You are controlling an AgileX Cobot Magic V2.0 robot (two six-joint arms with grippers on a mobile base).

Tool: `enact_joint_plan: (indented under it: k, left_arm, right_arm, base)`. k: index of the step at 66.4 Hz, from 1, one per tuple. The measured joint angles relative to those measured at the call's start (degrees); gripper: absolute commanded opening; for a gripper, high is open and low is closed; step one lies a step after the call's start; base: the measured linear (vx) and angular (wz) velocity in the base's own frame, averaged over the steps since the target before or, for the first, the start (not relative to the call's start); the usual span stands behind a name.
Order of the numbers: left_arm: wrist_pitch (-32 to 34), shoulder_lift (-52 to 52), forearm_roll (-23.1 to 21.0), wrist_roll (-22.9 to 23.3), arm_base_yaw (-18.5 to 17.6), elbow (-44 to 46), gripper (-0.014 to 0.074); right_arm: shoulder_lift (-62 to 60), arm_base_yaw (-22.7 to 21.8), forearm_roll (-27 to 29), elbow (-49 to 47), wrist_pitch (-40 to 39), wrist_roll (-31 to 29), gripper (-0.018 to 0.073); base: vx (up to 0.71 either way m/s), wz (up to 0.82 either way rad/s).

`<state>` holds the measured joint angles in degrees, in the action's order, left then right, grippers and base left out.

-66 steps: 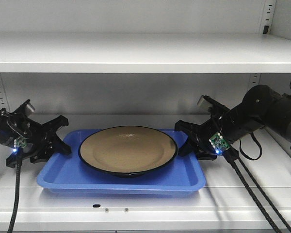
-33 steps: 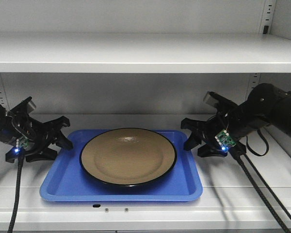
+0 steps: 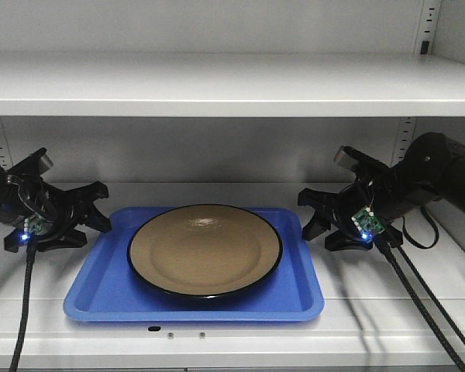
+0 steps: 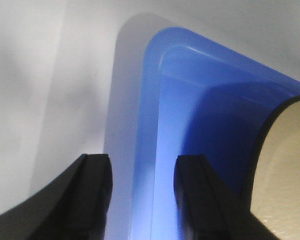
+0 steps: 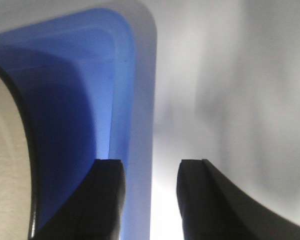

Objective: Place disk in tray to left cabinet
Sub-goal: 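Open both grippers and withdraw the left arm from the tray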

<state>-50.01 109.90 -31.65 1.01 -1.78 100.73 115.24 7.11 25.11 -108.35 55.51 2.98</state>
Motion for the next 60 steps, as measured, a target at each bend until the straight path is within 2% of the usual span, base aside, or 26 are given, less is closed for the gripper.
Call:
enact_joint_plan:
  k: [35,46,60]
  left_arm:
    - [0.3,-0.8,0.8,0.0,0.0,-1.2,0.0443]
    - [2.5,-7.5,5.0,0.0,0.0,-11.3,0.0443]
    - [10.9,-22.7,7.2,0.0,0.0,-28.0,0.044]
  right_arm:
    - [0.0,0.0,0.0,0.0,0.1,0.0,0.0349]
    - [0.0,0.0,0.0,0.0,0.1,0.0,0.0349]
    - [0.0,0.0,0.0,0.0,0.1,0.0,0.0349]
  base:
    - [0.0,0.0]
    - [0.0,0.0]
    - [0.0,0.0]
